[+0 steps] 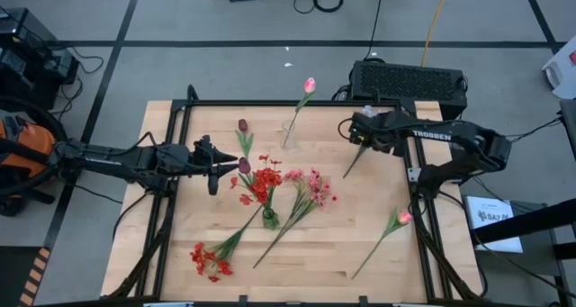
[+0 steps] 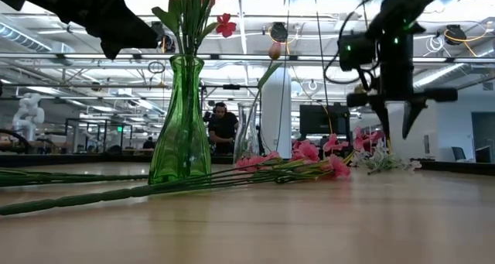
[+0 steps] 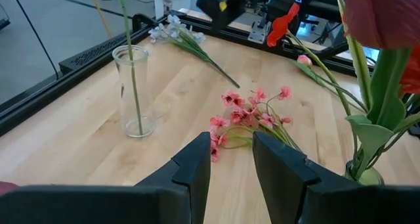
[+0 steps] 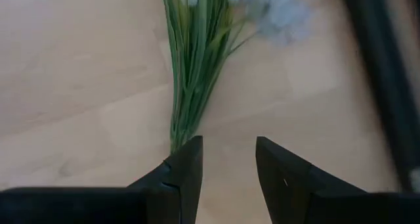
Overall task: Sort flowers into vase by color
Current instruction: Put the white flowers into the transparent flower vase
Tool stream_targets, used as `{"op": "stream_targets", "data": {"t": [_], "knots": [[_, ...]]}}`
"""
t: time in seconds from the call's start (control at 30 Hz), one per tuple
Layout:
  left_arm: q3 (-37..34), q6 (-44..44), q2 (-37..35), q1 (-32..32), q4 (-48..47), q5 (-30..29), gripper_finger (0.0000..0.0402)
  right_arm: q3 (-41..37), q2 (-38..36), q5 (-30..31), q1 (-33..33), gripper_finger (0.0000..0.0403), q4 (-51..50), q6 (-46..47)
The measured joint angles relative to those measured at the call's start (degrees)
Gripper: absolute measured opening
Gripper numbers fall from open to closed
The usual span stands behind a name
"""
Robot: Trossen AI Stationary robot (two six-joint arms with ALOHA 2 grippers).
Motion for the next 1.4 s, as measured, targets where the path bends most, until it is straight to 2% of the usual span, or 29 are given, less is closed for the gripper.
{"op": "stream_targets", "data": {"t": [0.17,0.27,0.87,0.97,1.27,1.4], "knots": [[0.0,0.01,-0.01,0.0,0.0,0.02,0.0122,-6.42,0.07,-3.92,-2.22,0.0133,13.58,-1.22],[0.0,0.0,0.01,0.0,0.0,0.04,0.0122,-7.73,0.07,-4.81,-3.31,0.0133,17.73,-2.42],[0.0,-0.5,-0.01,-0.02,0.0,1.77,0.0122,-7.71,0.04,-2.91,-11.27,0.0138,19.11,-11.01],[0.0,-0.5,-0.01,-0.02,0.0,1.79,0.0122,-7.71,0.13,-2.91,-11.77,0.0158,19.16,-11.7],[0.0,-0.48,-0.01,-0.02,0.0,1.79,0.0122,-7.71,3.05,-2.91,-11.76,0.0258,20.07,-11.02],[0.0,-0.48,-0.01,-0.02,0.0,1.79,0.0122,-7.69,6.42,-2.93,-11.76,0.0277,21.56,-10.81]]}}
